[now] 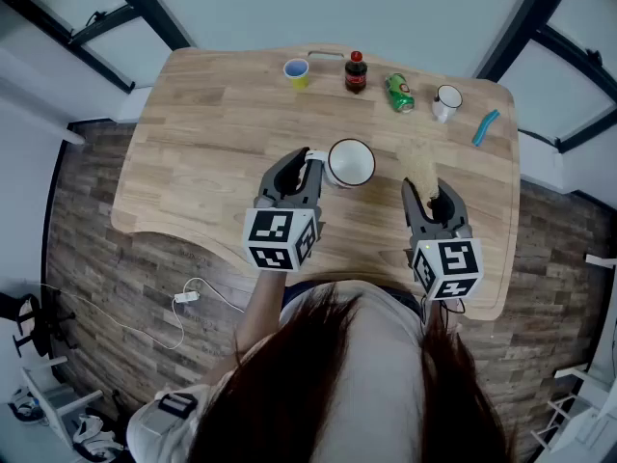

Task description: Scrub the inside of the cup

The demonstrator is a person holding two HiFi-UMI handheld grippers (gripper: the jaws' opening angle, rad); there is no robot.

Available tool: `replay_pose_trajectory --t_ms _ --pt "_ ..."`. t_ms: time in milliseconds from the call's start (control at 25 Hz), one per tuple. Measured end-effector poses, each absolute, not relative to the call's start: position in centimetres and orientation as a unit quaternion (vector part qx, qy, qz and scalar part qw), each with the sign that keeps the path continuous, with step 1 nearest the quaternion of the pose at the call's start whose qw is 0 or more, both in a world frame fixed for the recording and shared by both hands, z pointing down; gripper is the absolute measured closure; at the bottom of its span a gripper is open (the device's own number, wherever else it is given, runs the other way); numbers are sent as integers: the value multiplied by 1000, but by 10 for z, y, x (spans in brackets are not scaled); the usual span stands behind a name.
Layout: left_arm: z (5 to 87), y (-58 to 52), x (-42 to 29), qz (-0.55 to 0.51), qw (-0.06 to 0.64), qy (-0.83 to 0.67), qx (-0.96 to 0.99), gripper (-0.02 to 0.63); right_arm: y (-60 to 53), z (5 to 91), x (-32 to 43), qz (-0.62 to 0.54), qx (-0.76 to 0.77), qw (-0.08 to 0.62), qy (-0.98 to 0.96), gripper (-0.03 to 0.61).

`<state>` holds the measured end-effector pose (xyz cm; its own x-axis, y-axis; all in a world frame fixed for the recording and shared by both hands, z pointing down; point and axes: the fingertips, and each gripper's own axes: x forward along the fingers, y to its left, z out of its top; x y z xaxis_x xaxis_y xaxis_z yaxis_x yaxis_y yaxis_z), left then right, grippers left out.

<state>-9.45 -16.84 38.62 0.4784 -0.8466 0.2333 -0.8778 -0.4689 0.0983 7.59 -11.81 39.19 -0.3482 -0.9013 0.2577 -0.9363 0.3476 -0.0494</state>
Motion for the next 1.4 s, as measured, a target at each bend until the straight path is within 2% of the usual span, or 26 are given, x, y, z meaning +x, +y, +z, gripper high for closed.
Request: replay_pose_trajectory --t_ms 480,1400 --pt "389 -166 -90 84 96 -498 858 560 -112 393 65 97 533 94 -835 434" --pt "384 -167 -77 178 -28 -483 857 560 -97 406 25 31 409 201 -890 433"
